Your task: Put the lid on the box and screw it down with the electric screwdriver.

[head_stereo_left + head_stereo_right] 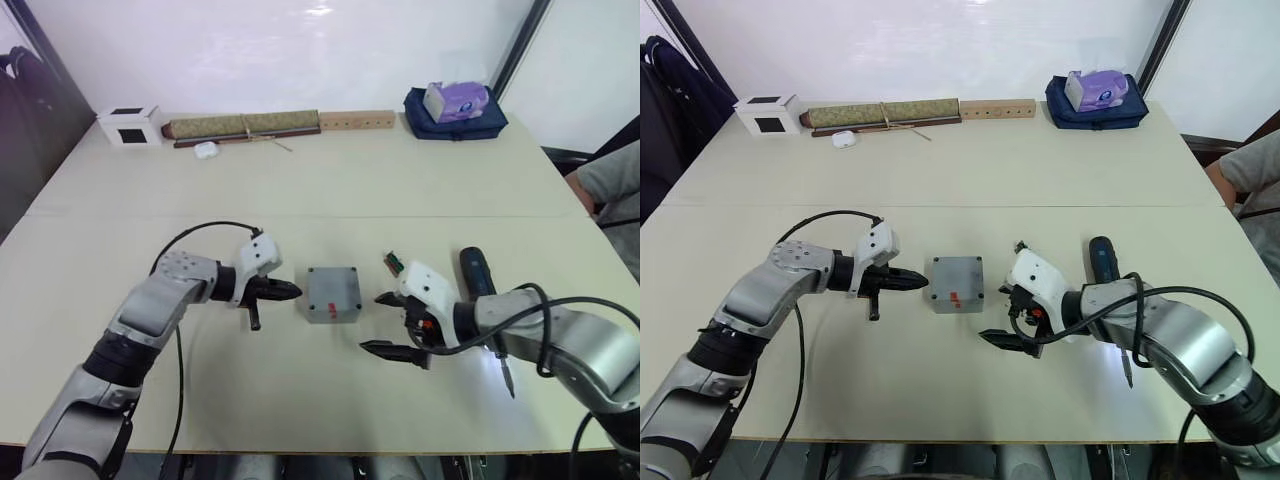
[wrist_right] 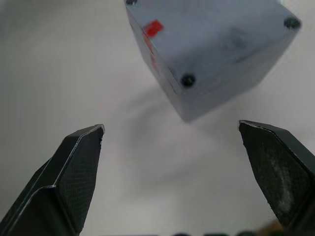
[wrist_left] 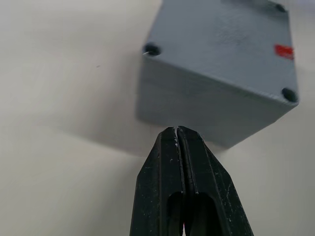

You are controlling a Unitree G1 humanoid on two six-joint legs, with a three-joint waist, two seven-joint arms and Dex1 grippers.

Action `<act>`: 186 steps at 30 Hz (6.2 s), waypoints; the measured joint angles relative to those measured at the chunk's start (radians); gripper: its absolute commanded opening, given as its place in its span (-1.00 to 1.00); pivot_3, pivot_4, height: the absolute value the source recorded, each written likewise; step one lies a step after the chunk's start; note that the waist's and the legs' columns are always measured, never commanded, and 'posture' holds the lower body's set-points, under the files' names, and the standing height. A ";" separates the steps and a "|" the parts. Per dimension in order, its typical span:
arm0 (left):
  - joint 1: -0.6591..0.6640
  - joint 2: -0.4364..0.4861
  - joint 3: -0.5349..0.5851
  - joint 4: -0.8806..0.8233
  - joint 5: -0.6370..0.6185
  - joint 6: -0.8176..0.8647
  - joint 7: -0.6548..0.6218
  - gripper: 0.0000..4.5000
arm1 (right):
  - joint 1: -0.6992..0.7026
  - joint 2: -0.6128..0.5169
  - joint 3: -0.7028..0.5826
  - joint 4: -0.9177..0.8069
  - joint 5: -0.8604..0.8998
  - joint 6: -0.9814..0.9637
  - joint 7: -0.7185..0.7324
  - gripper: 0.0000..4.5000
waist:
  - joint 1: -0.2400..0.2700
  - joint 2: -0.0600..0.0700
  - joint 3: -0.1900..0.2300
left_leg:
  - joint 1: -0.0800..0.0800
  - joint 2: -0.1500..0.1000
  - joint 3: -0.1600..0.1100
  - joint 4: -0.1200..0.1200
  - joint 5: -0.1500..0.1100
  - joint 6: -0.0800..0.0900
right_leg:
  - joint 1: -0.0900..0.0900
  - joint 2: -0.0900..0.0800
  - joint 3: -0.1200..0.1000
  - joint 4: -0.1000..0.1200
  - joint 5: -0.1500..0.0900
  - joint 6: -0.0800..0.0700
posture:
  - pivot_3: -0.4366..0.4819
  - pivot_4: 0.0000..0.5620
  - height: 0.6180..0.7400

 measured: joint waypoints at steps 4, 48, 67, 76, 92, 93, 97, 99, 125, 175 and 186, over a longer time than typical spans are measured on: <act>-0.016 -0.017 -0.027 0.047 0.025 -0.028 -0.016 -1.00 | 0.021 0.051 0.030 0.024 -0.034 -0.044 0.034 0.98 | 0.003 0.000 0.000 | 0.000 0.000 0.000 0.000 0.000 0.000 | 0.000 0.000 0.000 0.000 0.000 0.000 | -0.05 -0.47 1.00; -0.069 -0.025 -0.096 0.095 0.163 -0.100 -0.089 -1.00 | 0.034 0.089 0.054 0.009 -0.171 -0.090 0.144 0.98 | 0.000 0.000 -0.001 | 0.007 0.000 -0.001 0.010 -0.001 0.001 | 0.009 0.002 0.000 0.006 0.000 -0.001 | -0.05 -0.47 1.00; -0.074 0.029 -0.044 0.066 0.153 -0.082 -0.121 -1.00 | 0.155 0.088 -0.297 -0.017 -0.080 -0.019 0.086 0.98 | 0.001 0.000 -0.001 | 0.007 0.000 -0.001 0.011 -0.001 0.001 | 0.009 0.002 0.000 0.008 0.000 -0.001 | -0.05 -0.47 1.00; -0.186 0.041 0.126 -0.080 -0.109 0.151 -0.162 -1.00 | 0.279 0.170 -0.491 0.034 -0.049 -0.037 -0.014 0.98 | -0.001 -0.001 -0.001 | 0.011 0.000 0.000 0.011 -0.001 0.001 | 0.012 0.001 0.001 0.008 0.000 -0.001 | -0.05 -0.47 1.00; -0.154 0.033 0.060 -0.107 -0.115 0.123 -0.134 -1.00 | 0.323 0.238 -0.354 0.182 -0.213 -0.243 -0.059 0.17 | -0.001 0.000 -0.001 | 0.012 0.000 0.001 0.011 -0.001 0.001 | 0.012 0.003 0.002 0.010 0.000 -0.001 | -0.05 -0.47 1.00; -0.154 0.033 0.060 -0.107 -0.115 0.121 -0.134 -1.00 | 0.320 0.241 -0.352 0.183 -0.214 -0.243 -0.060 0.17 | -0.002 0.000 -0.001 | 0.012 0.000 0.001 0.011 -0.001 0.001 | 0.011 0.003 0.002 0.010 0.000 -0.001 | -0.05 -0.47 1.00; -0.154 0.033 0.060 -0.103 -0.113 0.106 -0.132 -1.00 | 0.309 0.261 -0.347 0.186 -0.213 -0.244 -0.066 0.17 | -0.001 0.000 -0.001 | 0.012 0.000 0.001 0.011 -0.001 0.001 | 0.011 0.003 0.002 0.010 0.000 -0.001 | -0.05 -0.47 1.00; -0.154 0.033 0.059 -0.098 -0.112 0.104 -0.132 -1.00 | 0.301 0.266 -0.344 0.192 -0.214 -0.244 -0.067 0.17 | -0.001 0.000 -0.001 | 0.012 0.000 0.001 0.011 -0.001 0.001 | 0.011 0.002 0.002 0.010 0.000 -0.001 | -0.05 -0.47 1.00; -0.154 0.027 0.057 -0.082 -0.104 0.101 -0.114 -1.00 | 0.310 0.274 -0.331 0.198 -0.250 -0.263 -0.077 -0.99 | -0.001 0.000 -0.001 | 0.012 0.000 0.001 0.011 -0.001 0.001 | 0.012 0.003 0.002 0.010 0.000 -0.001 | -0.05 -0.47 1.00; -0.036 0.060 0.084 -0.115 -0.167 0.159 -0.031 -1.00 | 0.092 0.357 -0.120 0.124 -0.213 -0.259 -0.073 -0.99 | -0.003 0.000 -0.001 | 0.012 0.000 0.000 0.011 -0.001 0.001 | 0.011 0.002 0.001 0.010 0.000 -0.002 | -0.05 -0.47 1.00; -0.038 0.059 0.084 -0.119 -0.169 0.170 -0.015 -1.00 | 0.103 0.354 -0.124 0.120 -0.213 -0.262 -0.067 -0.99 | -0.002 0.000 -0.001 | 0.012 0.000 0.000 0.011 -0.001 0.001 | 0.011 0.002 0.002 0.010 0.000 -0.002 | -0.05 -0.47 1.00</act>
